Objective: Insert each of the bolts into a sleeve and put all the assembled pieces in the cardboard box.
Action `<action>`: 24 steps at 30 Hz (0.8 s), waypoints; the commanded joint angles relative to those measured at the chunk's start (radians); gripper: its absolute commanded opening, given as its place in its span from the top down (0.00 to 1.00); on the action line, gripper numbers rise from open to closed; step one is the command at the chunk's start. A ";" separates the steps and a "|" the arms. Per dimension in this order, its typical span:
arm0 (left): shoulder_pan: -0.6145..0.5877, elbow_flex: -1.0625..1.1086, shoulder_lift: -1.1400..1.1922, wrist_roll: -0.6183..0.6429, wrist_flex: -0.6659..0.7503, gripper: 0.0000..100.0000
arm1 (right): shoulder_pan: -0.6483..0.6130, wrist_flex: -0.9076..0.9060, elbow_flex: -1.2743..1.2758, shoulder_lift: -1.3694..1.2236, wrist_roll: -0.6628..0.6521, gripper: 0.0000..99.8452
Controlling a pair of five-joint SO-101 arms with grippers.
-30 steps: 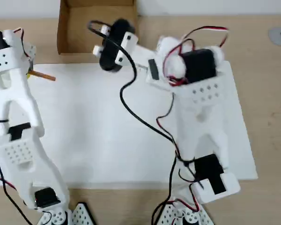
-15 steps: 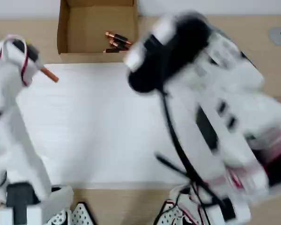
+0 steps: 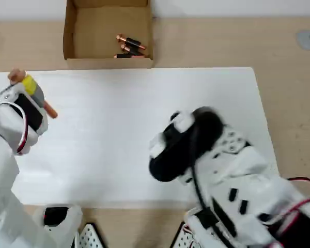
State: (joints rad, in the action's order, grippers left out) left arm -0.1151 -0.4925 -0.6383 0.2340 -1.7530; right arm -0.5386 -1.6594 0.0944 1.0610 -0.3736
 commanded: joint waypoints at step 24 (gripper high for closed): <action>0.029 0.806 -0.189 0.256 0.690 0.99 | 0.028 1.076 1.593 0.862 0.163 0.99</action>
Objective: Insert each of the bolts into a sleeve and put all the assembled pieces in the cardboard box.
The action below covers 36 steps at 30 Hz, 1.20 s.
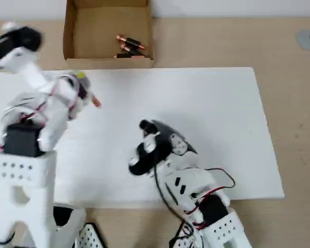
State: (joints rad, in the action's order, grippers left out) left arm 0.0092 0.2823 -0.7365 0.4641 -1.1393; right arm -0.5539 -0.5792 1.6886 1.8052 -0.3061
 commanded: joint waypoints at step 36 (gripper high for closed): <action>0.152 0.738 -0.572 -0.109 0.417 0.99 | -0.140 0.041 -0.002 0.102 0.288 0.99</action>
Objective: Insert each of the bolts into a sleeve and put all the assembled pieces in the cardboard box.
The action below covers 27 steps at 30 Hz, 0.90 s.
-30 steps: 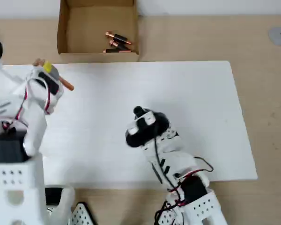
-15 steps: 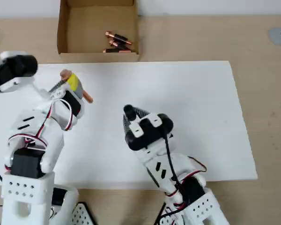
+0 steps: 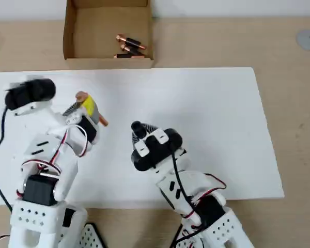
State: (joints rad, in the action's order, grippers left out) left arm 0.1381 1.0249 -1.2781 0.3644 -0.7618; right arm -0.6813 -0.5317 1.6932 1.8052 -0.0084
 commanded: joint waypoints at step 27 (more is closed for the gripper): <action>0.249 0.008 -0.054 -0.087 0.104 0.99 | -0.013 -0.044 -0.005 0.110 -0.008 0.99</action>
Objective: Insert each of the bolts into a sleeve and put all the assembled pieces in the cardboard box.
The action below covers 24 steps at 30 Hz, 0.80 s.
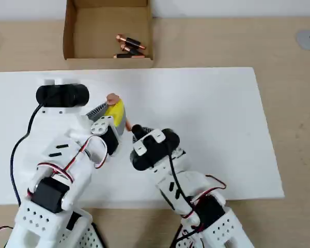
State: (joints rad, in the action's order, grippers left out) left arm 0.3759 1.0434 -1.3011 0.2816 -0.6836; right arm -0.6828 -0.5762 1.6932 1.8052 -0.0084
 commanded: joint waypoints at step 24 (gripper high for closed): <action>0.060 0.150 -0.119 -0.109 0.087 0.99 | -0.012 -0.012 -0.005 0.111 -0.006 0.99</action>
State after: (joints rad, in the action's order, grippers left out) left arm 0.4250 1.1615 -1.4162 0.1864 -0.6268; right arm -0.6828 -0.5915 1.6932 1.8052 -0.0084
